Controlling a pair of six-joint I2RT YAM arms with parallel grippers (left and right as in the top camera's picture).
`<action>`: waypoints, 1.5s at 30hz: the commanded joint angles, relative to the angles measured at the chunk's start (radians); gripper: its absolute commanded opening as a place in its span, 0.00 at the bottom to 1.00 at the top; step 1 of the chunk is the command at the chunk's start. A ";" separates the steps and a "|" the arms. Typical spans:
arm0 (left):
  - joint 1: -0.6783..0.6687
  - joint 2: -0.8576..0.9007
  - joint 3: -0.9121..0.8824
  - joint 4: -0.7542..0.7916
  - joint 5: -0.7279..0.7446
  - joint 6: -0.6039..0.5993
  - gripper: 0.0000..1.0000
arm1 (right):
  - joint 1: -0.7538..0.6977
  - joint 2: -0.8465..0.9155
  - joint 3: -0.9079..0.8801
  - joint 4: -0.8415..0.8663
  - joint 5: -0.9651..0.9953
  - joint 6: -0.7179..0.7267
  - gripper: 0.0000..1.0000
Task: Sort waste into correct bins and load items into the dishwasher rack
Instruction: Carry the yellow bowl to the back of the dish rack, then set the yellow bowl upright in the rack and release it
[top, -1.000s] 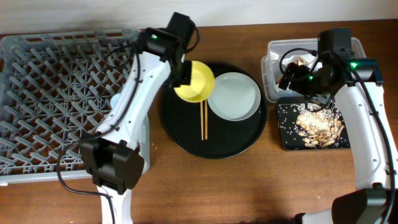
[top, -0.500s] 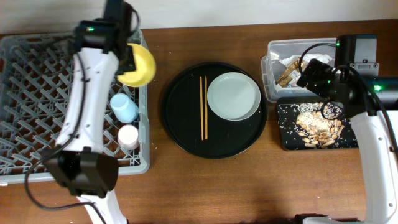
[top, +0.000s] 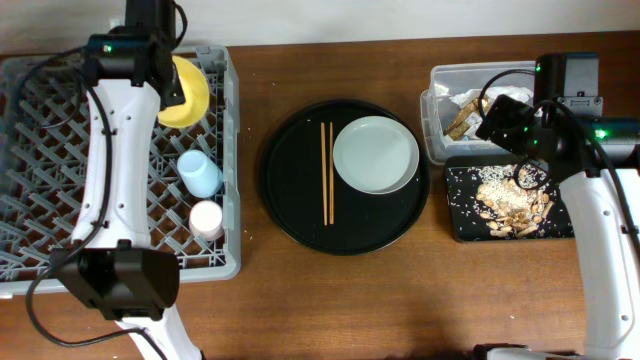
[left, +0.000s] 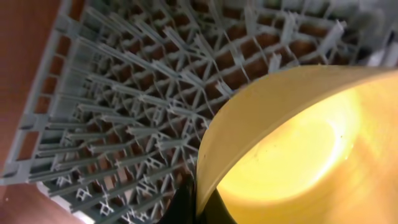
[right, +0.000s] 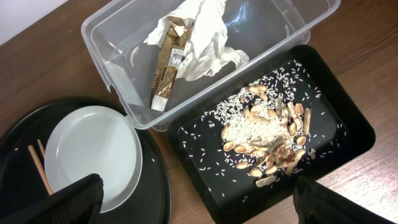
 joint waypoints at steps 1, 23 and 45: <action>-0.002 -0.019 0.014 0.057 -0.187 0.008 0.01 | -0.004 0.005 0.008 0.002 0.024 0.012 0.99; -0.150 0.214 0.014 0.721 -0.677 0.383 0.01 | -0.004 0.005 0.008 0.002 0.024 0.012 0.98; -0.149 0.367 0.012 0.586 -0.681 0.374 0.01 | -0.004 0.005 0.008 0.002 0.024 0.012 0.99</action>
